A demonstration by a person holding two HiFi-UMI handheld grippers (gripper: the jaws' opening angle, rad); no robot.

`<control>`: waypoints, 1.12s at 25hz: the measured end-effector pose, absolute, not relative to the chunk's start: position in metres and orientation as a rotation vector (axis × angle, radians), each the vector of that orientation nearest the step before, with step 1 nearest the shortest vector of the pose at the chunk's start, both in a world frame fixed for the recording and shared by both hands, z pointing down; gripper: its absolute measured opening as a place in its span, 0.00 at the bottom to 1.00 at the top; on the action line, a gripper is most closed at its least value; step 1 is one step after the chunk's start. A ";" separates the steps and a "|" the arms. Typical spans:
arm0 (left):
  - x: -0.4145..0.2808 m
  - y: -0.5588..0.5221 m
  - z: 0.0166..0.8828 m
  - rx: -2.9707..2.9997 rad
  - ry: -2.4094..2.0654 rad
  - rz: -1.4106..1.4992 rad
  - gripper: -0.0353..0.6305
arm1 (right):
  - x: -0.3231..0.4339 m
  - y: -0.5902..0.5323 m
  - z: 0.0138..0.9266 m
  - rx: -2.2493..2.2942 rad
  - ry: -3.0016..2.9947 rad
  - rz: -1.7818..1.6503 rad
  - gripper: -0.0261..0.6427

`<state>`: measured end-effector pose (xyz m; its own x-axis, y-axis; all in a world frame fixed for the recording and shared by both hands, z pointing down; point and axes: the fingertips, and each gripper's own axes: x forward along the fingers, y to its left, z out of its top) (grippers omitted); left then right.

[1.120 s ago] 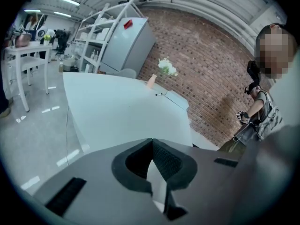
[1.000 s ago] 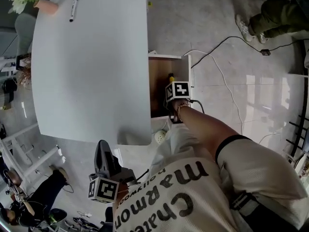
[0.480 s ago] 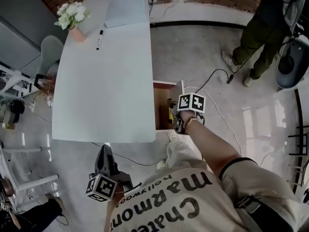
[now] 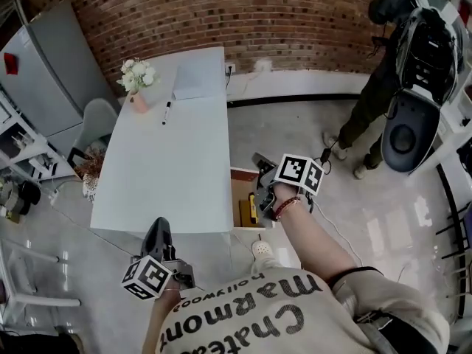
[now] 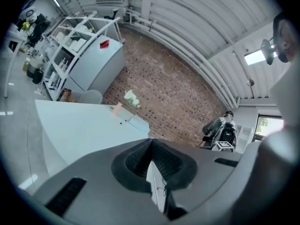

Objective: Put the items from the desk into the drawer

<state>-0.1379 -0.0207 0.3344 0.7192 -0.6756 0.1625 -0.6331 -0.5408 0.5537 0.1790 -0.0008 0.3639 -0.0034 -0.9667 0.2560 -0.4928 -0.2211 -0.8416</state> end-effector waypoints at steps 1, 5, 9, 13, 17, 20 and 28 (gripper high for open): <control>-0.139 -0.018 0.325 2.344 -0.982 -0.121 0.05 | 0.173 0.002 0.349 -1.743 1.535 -1.131 0.04; -0.147 -0.005 0.297 2.395 -0.963 -0.195 0.05 | 0.147 0.014 0.295 -1.708 1.631 -0.997 0.04; -0.154 0.009 0.281 2.420 -0.964 -0.193 0.05 | 0.113 0.029 0.261 -1.606 1.714 -0.915 0.04; -0.151 0.019 0.261 2.453 -0.957 -0.190 0.05 | 0.070 0.033 0.235 -1.540 1.828 -0.846 0.04; -0.146 0.039 0.246 2.490 -0.943 -0.210 0.05 | 0.032 0.051 0.217 -1.624 2.027 -0.727 0.04; -0.149 0.045 0.234 2.525 -0.969 -0.211 0.05 | 0.017 0.051 0.203 -1.720 2.165 -0.557 0.04; -0.133 0.054 0.232 2.508 -1.049 -0.259 0.05 | 0.028 0.049 0.208 -1.782 2.354 -0.416 0.04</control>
<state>-0.1329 0.0545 0.2322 0.7001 -0.7139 -0.0138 -0.6380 -0.6342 0.4367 0.0277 0.0492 0.2084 -0.2777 -0.9598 0.0400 -0.9154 0.2517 -0.3142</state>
